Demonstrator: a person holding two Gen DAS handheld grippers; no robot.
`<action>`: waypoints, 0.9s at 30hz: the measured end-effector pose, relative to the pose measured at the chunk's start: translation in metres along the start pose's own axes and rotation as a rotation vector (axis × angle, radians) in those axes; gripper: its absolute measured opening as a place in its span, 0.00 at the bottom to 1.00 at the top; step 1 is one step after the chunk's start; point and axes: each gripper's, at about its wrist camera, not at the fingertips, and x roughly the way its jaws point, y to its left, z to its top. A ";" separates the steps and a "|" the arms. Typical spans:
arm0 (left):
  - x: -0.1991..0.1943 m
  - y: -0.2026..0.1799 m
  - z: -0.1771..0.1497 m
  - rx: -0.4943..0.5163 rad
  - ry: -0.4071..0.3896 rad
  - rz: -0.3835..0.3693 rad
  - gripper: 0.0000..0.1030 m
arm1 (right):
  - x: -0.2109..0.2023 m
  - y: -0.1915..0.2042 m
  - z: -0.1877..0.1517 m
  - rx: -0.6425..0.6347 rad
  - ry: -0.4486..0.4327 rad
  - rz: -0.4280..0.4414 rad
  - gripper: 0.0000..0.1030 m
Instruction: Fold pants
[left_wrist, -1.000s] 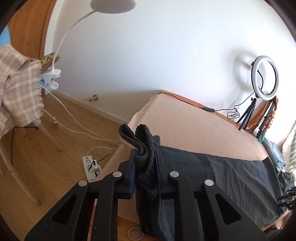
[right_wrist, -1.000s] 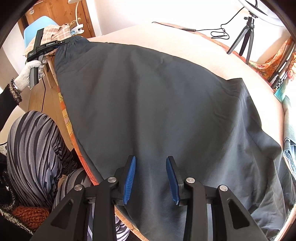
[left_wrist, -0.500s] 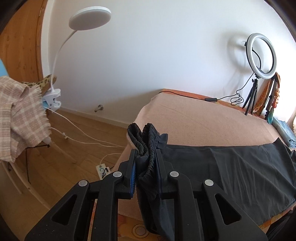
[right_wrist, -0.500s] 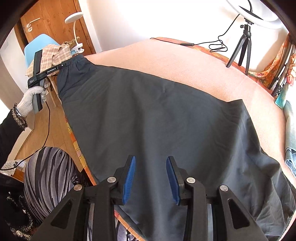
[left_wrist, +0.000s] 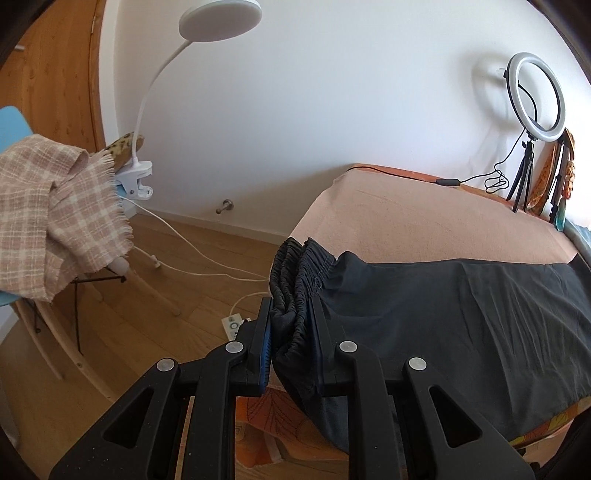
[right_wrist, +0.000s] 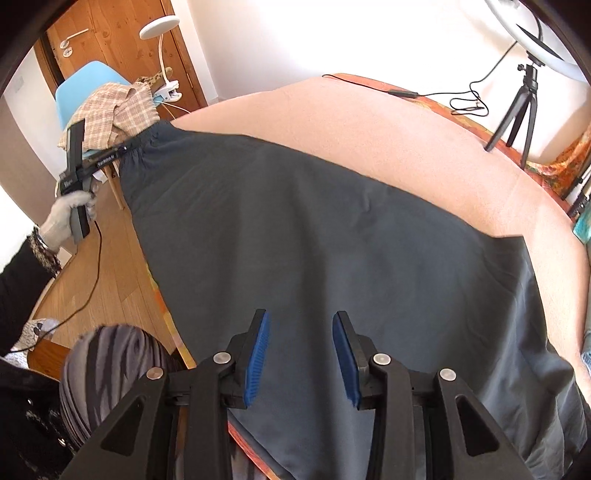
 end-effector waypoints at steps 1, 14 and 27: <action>0.002 0.001 -0.002 -0.004 -0.005 -0.005 0.15 | 0.002 0.007 0.012 -0.003 -0.007 0.018 0.51; 0.025 0.050 -0.016 -0.222 0.023 -0.162 0.16 | 0.117 0.200 0.200 -0.311 -0.038 0.333 0.60; 0.042 0.076 -0.026 -0.346 0.031 -0.322 0.20 | 0.284 0.269 0.292 -0.478 0.230 0.430 0.62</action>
